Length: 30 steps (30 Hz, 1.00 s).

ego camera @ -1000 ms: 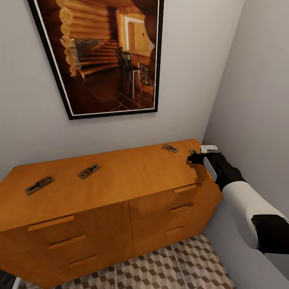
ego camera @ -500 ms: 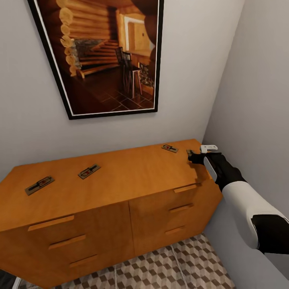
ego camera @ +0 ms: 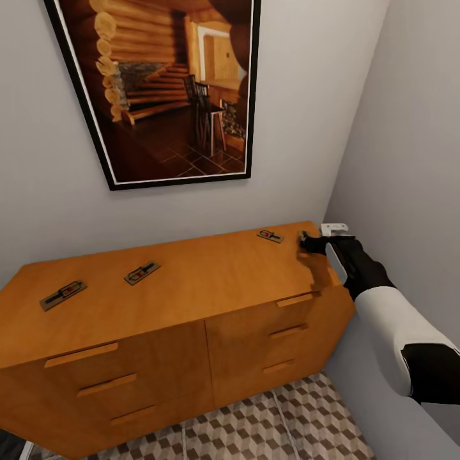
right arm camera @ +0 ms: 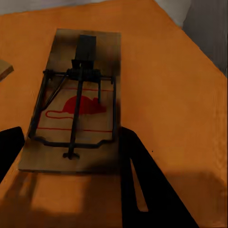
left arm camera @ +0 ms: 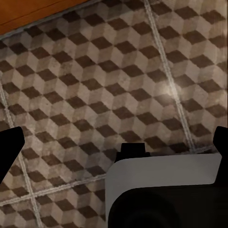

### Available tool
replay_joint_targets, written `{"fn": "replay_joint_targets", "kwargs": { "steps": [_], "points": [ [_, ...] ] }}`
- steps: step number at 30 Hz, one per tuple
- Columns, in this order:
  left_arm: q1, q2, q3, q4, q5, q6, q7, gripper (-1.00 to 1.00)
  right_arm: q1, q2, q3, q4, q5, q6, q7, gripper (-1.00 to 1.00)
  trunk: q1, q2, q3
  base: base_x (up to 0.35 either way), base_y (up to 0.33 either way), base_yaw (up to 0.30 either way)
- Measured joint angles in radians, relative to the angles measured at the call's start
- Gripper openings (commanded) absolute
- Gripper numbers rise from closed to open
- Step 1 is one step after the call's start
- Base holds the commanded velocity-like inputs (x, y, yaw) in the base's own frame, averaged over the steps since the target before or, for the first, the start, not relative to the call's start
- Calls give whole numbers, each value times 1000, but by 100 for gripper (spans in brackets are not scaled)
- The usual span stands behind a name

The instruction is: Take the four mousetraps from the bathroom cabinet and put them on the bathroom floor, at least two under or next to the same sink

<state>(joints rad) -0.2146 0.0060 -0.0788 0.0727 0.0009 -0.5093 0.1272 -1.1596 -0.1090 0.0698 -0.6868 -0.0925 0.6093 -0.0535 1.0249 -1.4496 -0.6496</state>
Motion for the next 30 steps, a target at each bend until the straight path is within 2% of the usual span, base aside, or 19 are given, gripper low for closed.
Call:
{"fn": "replay_joint_targets", "kwargs": {
  "steps": [14, 22, 30],
  "points": [
    [0, -1, 1, 0, 1, 0, 0, 100, 0, -13, 2, -224, 0, 162, -2, -100, 0, 0, 0, 0, 0, 0],
    [0, -1, 1, 0, 1, 0, 0, 100, 1, -14, 2, -289, 0, 205, -2, -100, 0, 0, 0, 0, 0, 0],
    [0, 0, 1, 0, 1, 0, 0, 100, 1, -15, 2, -372, 1, 285, -2, -100, 0, 0, 0, -1, 0, 0]
  ]
}}
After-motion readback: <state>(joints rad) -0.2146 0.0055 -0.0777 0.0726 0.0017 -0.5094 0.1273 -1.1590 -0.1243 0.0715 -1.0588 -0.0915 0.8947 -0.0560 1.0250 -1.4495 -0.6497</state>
